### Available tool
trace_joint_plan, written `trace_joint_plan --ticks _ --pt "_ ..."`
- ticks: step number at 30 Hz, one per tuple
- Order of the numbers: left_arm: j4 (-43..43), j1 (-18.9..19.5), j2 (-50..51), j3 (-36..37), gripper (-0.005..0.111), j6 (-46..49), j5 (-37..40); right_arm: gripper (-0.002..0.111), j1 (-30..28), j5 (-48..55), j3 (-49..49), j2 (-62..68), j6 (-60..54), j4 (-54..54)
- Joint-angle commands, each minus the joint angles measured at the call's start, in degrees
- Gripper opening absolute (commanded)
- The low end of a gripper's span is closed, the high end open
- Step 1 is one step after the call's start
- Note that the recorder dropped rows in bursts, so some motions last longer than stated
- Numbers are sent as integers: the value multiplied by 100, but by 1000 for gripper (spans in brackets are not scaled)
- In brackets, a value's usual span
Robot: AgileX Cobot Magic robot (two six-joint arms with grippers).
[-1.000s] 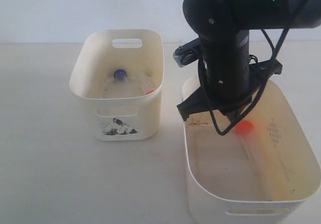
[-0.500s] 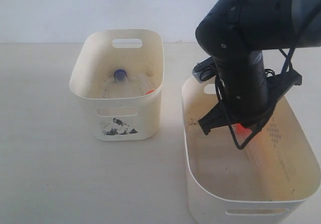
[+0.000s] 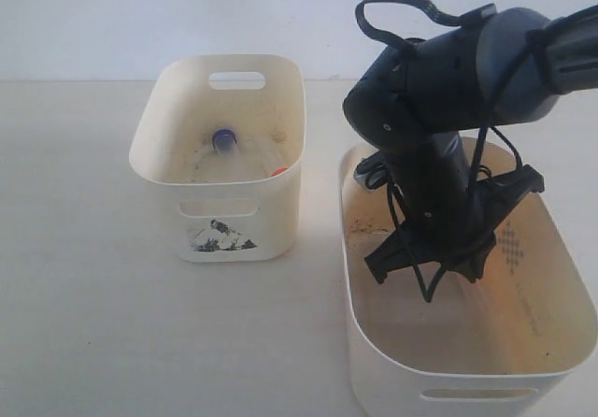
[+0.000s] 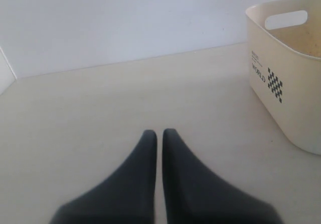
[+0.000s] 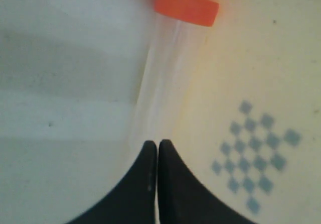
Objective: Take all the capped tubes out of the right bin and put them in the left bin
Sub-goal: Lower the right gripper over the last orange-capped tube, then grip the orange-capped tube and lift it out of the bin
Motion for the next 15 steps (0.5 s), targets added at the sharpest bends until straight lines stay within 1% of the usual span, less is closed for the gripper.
trace_joint_plan --ticks 1,10,11,12,14,15 --pt "-6 6 -7 -23 4 -66 -45 0 -21 21 7 -20 139 41" --pt "-6 6 -7 -23 4 -66 -45 1 -32 21 7 153 196 25" --pt "-6 6 -7 -23 4 -66 -45 3 -32 21 7 181 196 35" --pt "-6 6 -7 -23 4 -66 -45 8 -32 21 7 198 196 51" --pt "-6 6 -7 -23 4 -66 -45 21 -32 21 7 209 196 51" --pt "-6 6 -7 -23 4 -66 -45 31 -32 21 7 209 196 51"
